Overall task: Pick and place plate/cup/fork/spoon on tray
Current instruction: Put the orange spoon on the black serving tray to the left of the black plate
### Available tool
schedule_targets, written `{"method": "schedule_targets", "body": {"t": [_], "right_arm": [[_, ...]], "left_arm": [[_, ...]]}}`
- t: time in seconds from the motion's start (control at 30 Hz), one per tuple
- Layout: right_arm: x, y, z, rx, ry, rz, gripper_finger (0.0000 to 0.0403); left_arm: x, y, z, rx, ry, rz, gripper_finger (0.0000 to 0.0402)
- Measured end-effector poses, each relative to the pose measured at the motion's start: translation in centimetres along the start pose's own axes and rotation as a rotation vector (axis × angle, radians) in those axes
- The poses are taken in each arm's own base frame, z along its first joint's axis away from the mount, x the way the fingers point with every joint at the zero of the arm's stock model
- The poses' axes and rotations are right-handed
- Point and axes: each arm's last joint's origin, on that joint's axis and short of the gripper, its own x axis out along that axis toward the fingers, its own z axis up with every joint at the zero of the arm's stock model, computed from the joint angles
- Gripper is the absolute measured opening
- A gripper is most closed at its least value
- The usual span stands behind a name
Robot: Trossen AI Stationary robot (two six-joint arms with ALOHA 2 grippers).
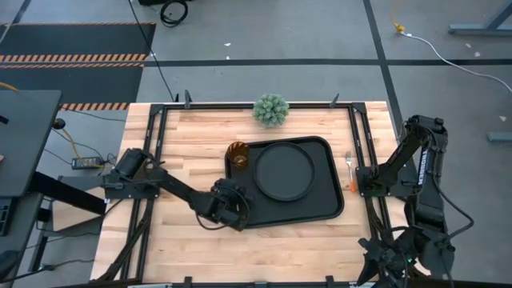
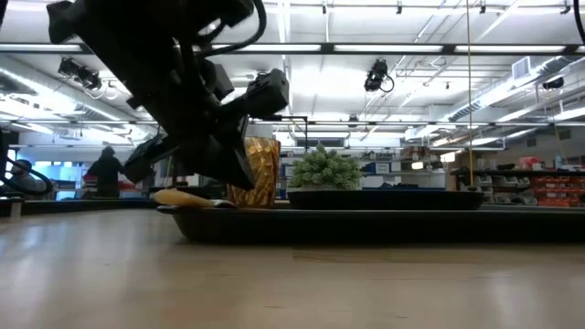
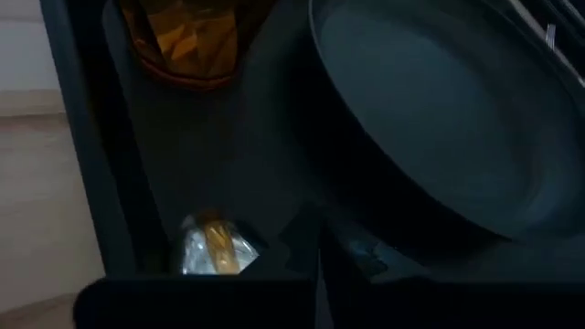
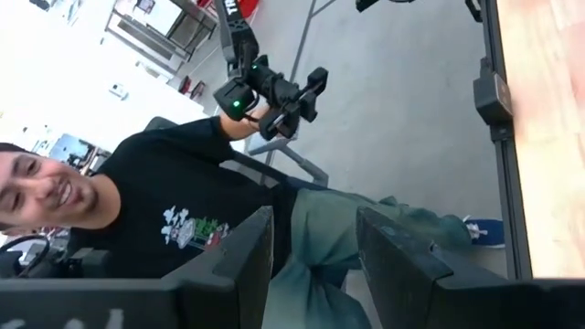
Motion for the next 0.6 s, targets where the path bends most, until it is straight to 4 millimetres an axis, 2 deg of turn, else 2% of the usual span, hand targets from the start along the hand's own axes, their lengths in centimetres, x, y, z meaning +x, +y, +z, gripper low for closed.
{"method": "schedule_targets", "body": {"t": [0.17,0.37,0.6], "right_arm": [[-0.1,0.1,-0.1,0.006,-0.015,-0.005,0.0164],[-0.1,0.0,-0.1,-0.004,-0.019,-0.011,0.0164],[-0.1,0.0,-0.1,-0.005,-0.021,-0.012,0.0164]], "left_arm": [[-2.2,-0.7,0.0,0.071,0.121,-0.065,0.0017],[-4.5,-0.3,-1.3,0.121,0.261,-0.083,0.0004],[-2.8,0.8,-1.4,0.117,0.214,0.031,0.0006]]}}
